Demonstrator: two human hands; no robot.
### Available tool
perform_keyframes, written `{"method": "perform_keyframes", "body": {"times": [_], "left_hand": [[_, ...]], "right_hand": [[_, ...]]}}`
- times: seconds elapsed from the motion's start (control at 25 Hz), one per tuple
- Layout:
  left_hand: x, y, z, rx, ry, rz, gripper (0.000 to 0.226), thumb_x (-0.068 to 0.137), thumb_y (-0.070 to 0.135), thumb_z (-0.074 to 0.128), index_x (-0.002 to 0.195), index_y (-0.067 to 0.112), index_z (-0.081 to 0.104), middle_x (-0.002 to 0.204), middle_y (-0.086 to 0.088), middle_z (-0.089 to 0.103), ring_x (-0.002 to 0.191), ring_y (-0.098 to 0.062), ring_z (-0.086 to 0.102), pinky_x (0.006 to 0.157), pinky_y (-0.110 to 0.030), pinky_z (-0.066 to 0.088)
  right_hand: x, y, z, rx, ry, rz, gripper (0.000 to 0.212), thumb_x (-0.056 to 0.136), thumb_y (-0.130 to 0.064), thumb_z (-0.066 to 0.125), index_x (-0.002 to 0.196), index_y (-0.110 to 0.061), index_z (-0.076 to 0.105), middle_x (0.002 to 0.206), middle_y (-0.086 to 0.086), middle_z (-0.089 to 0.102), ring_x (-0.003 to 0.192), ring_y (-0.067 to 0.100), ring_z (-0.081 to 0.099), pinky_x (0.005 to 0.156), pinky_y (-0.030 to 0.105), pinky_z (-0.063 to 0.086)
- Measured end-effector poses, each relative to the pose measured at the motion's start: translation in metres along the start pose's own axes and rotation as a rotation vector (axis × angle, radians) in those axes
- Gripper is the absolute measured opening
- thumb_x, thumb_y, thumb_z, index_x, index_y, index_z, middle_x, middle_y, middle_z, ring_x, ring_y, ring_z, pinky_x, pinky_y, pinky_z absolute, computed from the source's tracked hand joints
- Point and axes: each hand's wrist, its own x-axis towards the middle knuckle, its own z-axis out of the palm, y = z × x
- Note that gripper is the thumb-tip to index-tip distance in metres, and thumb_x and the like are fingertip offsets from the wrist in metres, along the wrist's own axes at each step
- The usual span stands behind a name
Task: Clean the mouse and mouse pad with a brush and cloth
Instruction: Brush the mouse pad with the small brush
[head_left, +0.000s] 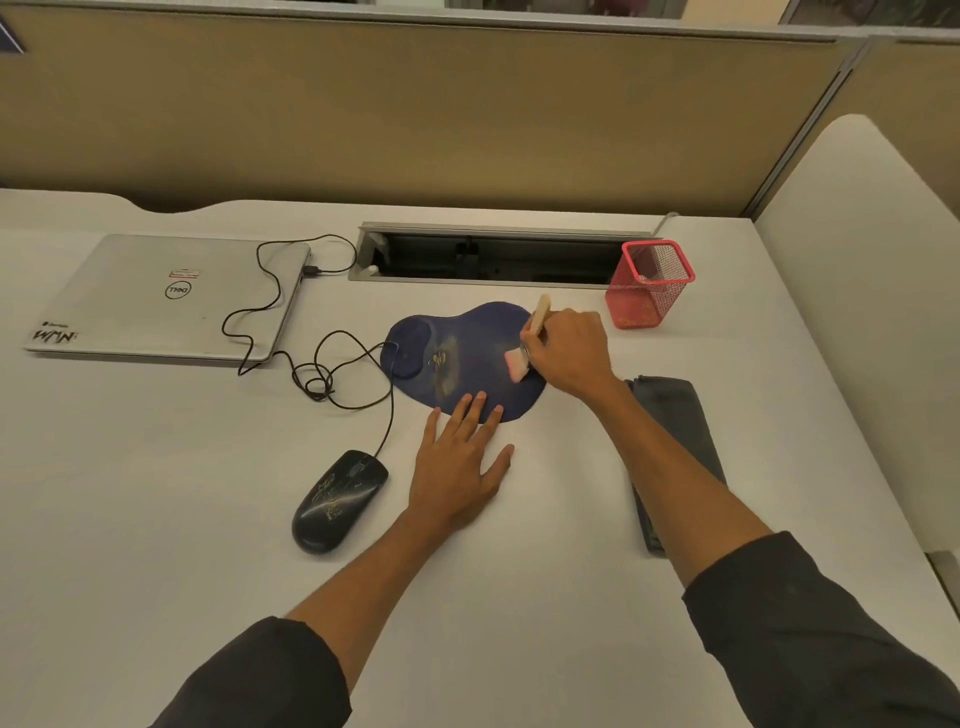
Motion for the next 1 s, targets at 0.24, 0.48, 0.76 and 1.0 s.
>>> {"method": "perform_keyframes", "body": {"times": [0.24,0.48,0.76,1.0], "left_hand": [[-0.001,0.000,0.000,-0.002,0.001,0.001,0.060,0.097,0.057,0.020,0.151,0.030,0.016,0.160,0.002,0.014,0.147,-0.013,0.004,0.120,-0.042,0.001],[-0.001,-0.001,0.002,-0.006,0.009,0.004,0.060,0.097,0.057,0.020,0.151,0.030,0.016,0.160,0.002,0.014,0.147,-0.013,0.004,0.119,-0.041,-0.001],[-0.001,-0.001,0.003,-0.008,0.017,0.005,0.060,0.097,0.058,0.020,0.151,0.030,0.017,0.159,0.001,0.016,0.147,-0.014,0.006,0.119,-0.042,0.000],[-0.001,-0.002,0.004,-0.005,0.011,0.003,0.060,0.097,0.057,0.020,0.151,0.030,0.017,0.160,0.002,0.014,0.147,-0.014,0.005,0.119,-0.042,-0.001]], "right_hand": [[-0.007,0.005,-0.003,-0.001,-0.009,0.016,0.033,0.094,-0.037,0.050,0.092,-0.008,0.066,0.084,0.009,0.068,0.075,0.021,0.062,0.078,0.040,0.051],[-0.005,0.000,-0.004,0.042,-0.022,-0.015,0.031,0.093,-0.035,0.052,0.091,-0.008,0.066,0.081,0.007,0.067,0.073,0.021,0.063,0.072,0.037,0.052],[0.002,-0.007,-0.003,-0.073,-0.014,-0.081,0.031,0.095,-0.034,0.049,0.091,-0.009,0.067,0.080,0.007,0.067,0.075,0.021,0.062,0.078,0.035,0.046],[0.008,-0.019,0.000,-0.099,0.007,-0.121,0.031,0.095,-0.036,0.049,0.094,-0.010,0.066,0.078,0.004,0.065,0.074,0.018,0.061,0.080,0.033,0.043]]}}
